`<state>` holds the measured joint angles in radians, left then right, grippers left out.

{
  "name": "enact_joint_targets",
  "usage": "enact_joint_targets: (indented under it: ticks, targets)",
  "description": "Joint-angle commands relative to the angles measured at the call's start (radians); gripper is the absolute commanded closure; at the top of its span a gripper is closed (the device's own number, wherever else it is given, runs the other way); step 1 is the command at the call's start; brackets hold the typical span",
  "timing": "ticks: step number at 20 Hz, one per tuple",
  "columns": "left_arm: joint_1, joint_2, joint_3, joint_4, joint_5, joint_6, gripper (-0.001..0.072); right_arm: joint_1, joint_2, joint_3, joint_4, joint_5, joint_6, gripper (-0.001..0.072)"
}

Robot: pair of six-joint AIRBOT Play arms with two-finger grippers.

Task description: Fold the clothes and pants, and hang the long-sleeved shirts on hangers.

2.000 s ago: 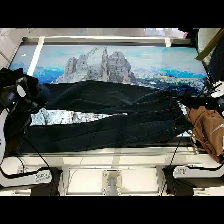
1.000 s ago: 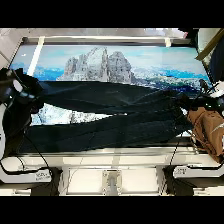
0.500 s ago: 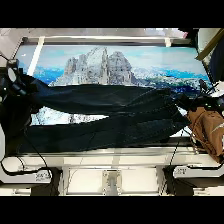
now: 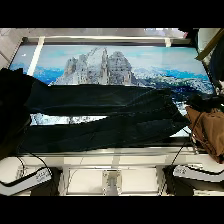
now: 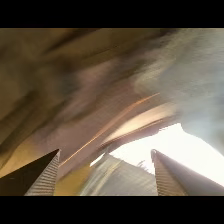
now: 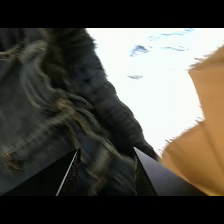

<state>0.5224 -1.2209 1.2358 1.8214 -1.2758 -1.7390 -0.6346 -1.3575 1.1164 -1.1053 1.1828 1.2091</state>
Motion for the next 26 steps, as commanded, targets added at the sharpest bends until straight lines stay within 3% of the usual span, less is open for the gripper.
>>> enact_joint_targets:
  ticks: [1, 4, 7, 8, 11, 15, 16, 17, 18, 19, 22, 24, 26]
  targets:
    - [0.331, 0.148, -0.196, -0.162, -0.076, -0.001, 0.0065, -0.081, 0.065, 0.002, -0.04, 0.118, 0.0, 0.0325]
    - [0.619, 0.172, -0.41, -0.427, -0.072, 0.117, 0.0065, -0.089, 0.099, -0.001, -0.05, 0.144, 0.0, 0.0324]
    - [0.769, 0.178, -0.582, -0.631, -0.011, 0.261, 0.0064, -0.089, 0.176, -0.097, -0.054, 0.107, -0.015, 0.0297]
    - [0.788, 0.182, -0.624, -0.658, 0.013, 0.282, 0.0064, -0.089, 0.22, -0.164, -0.048, 0.073, -0.016, 0.0253]
    - [0.79, 0.198, -0.693, -0.656, 0.06, 0.282, 0.0063, -0.089, 0.343, -0.344, -0.056, -0.024, -0.018, 0.025]
    - [0.79, 0.216, -0.705, -0.656, 0.153, 0.282, 0.0076, -0.089, 0.398, -0.368, -0.05, -0.018, -0.012, 0.0251]
    - [0.789, 0.216, -0.705, -0.664, 0.166, 0.282, 0.0176, -0.089, 0.406, -0.368, -0.05, -0.012, -0.006, 0.0251]
    - [0.787, 0.215, -0.705, -0.664, 0.172, 0.282, 0.0355, -0.089, 0.414, -0.368, -0.051, -0.002, -0.006, 0.0251]
    - [0.784, 0.215, -0.705, -0.664, 0.177, 0.297, 0.06, -0.089, 0.426, -0.368, -0.053, 0.008, -0.006, 0.0251]
    - [0.779, 0.215, -0.705, -0.665, 0.177, 0.327, 0.0695, -0.089, 0.439, -0.368, -0.06, 0.011, -0.006, 0.0251]
    - [0.767, 0.218, -0.701, -0.734, 0.187, 0.35, 0.0695, -0.089, 0.477, -0.369, -0.1, 0.043, -0.006, 0.0251]
    - [0.757, 0.228, -0.689, -0.87, 0.183, 0.464, 0.0696, -0.089, 0.475, -0.385, -0.113, 0.083, -0.006, 0.0251]
    - [0.716, 0.242, -0.664, -0.932, 0.185, 0.5, 0.0697, -0.089, 0.46, -0.434, -0.08, 0.044, 0.01, 0.0251]
